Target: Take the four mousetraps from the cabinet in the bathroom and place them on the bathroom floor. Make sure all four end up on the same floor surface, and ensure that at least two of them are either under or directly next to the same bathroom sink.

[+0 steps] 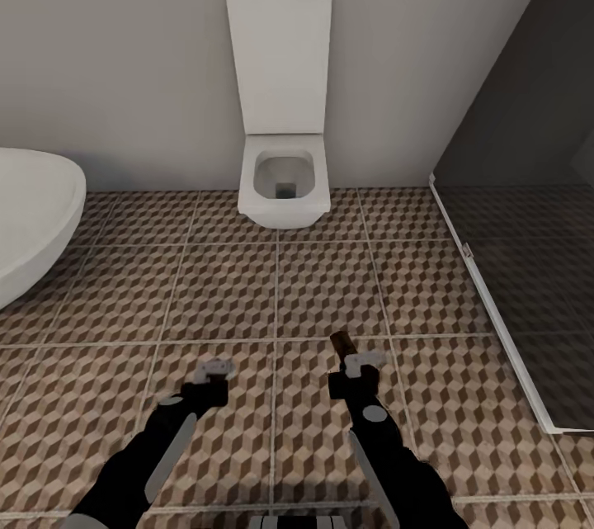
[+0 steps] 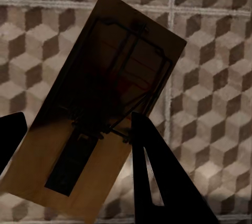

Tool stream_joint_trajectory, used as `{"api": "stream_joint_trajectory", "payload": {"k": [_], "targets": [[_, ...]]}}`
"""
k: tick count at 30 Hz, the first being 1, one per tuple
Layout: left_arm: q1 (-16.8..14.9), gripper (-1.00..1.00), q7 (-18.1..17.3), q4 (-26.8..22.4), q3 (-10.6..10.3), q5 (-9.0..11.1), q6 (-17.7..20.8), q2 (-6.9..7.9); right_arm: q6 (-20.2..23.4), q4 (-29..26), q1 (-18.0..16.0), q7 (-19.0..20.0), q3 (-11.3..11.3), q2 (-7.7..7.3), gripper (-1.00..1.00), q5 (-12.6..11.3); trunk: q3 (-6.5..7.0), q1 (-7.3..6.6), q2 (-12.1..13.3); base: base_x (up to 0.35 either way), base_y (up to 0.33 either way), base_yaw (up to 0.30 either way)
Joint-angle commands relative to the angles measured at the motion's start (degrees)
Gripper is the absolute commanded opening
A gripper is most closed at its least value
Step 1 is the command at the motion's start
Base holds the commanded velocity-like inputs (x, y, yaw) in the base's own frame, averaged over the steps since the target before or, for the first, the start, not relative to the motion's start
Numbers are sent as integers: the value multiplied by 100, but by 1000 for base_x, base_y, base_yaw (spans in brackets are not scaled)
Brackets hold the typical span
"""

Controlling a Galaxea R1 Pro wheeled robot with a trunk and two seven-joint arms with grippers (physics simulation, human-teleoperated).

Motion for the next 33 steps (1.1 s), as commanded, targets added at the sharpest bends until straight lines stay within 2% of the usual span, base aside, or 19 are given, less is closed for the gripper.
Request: {"api": "stream_joint_trajectory", "payload": {"k": [1, 5, 8, 16, 23, 25, 29, 33], "targets": [[-3, -100, 52, 70, -21, 60, -133, -14, -10, 85, -1, -47, 82, 3, -100, -25, -3, 0, -2, 0, 0, 0], [-3, -100, 44, 450, -22, 46, -734, -139, -134, 322, -1, -49, 181, 20, -100, -25, -3, 0, -2, 0, 0, 0], [-3, -100, 29, 506, -33, 43, -919, -164, -244, 387, -2, -50, 196, 27, -100, -25, -3, 0, -2, 0, 0, 0], [-3, -100, 25, -45, -132, 42, -949, -165, -269, 409, 0, -96, 173, 24, -100, -4, -3, 0, -2, 0, 0, 0], [-3, -100, 54, -155, -149, 53, -894, -171, -227, 410, 0, -117, 138, 39, -100, -20, -3, 0, -2, 0, 0, 0], [-3, -100, 62, -163, -141, 55, -663, -176, -214, 410, 1, -128, 129, 67, -100, -20, -3, 0, -2, 0, 0, 0], [-3, -100, 71, -345, -123, 58, 406, -227, -17, 410, -9, -358, 123, 180, -100, -23, -3, 0, -2, 0, 0, 0], [-3, -100, 76, -409, -113, 55, 675, -304, 110, 490, -100, -448, 117, 231, -100, -24, -3, 0, -2, 0, 0, 0]]}}
